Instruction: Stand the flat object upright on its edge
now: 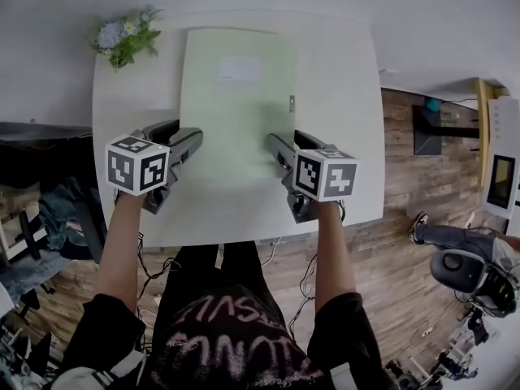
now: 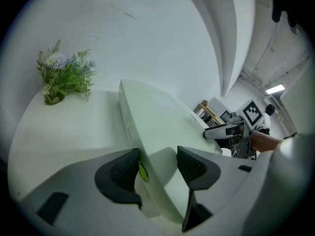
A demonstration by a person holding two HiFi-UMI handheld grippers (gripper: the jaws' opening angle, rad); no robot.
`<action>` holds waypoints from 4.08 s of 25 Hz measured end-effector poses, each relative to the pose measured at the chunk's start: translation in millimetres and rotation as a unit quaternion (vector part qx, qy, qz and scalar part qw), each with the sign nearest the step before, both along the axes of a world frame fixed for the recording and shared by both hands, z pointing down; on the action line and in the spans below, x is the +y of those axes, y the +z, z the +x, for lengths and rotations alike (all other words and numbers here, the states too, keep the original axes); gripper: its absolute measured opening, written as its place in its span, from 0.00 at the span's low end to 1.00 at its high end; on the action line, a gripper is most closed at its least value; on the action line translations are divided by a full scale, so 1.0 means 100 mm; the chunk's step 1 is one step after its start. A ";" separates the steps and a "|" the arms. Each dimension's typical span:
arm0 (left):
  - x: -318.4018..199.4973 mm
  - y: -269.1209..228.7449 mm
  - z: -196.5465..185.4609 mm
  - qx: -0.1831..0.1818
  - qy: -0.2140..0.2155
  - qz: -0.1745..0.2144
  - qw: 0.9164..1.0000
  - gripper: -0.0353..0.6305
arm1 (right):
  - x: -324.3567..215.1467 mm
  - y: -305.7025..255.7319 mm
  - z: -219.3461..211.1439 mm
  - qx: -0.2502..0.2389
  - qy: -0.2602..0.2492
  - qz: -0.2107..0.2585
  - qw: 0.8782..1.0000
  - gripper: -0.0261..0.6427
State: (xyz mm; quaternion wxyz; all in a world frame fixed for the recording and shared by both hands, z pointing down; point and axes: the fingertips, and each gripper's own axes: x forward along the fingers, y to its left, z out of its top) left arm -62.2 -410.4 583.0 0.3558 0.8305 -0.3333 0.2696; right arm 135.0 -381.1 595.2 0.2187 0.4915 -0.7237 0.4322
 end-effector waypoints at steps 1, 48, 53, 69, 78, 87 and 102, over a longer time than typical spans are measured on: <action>0.00 0.00 0.00 -0.002 0.002 0.004 1.000 0.44 | 0.01 0.00 0.00 0.000 0.000 0.003 1.000 0.41; 0.41 -0.57 0.11 -0.041 -0.062 0.300 0.951 0.43 | 0.22 -0.54 0.08 0.062 -0.028 0.292 0.954 0.41; 0.56 -0.62 0.14 -0.042 -0.071 0.346 0.935 0.43 | 0.35 -0.58 0.11 0.068 -0.026 0.322 0.944 0.41; 1.15 -0.63 0.02 -0.061 -0.074 0.410 0.907 0.42 | 0.91 -0.61 -0.02 0.094 -0.021 0.375 0.922 0.41; 1.40 -0.61 0.01 -0.066 -0.064 0.410 0.908 0.42 | 1.20 -0.57 -0.05 0.108 -0.027 0.363 0.925 0.41; 1.47 -0.55 0.00 -0.067 -0.054 0.407 0.910 0.41 | 1.27 -0.51 -0.03 0.113 -0.019 0.359 0.926 0.41; 1.46 -0.58 0.00 -0.069 -0.072 0.396 0.913 0.41 | 1.28 -0.53 -0.03 0.105 -0.027 0.367 0.924 0.41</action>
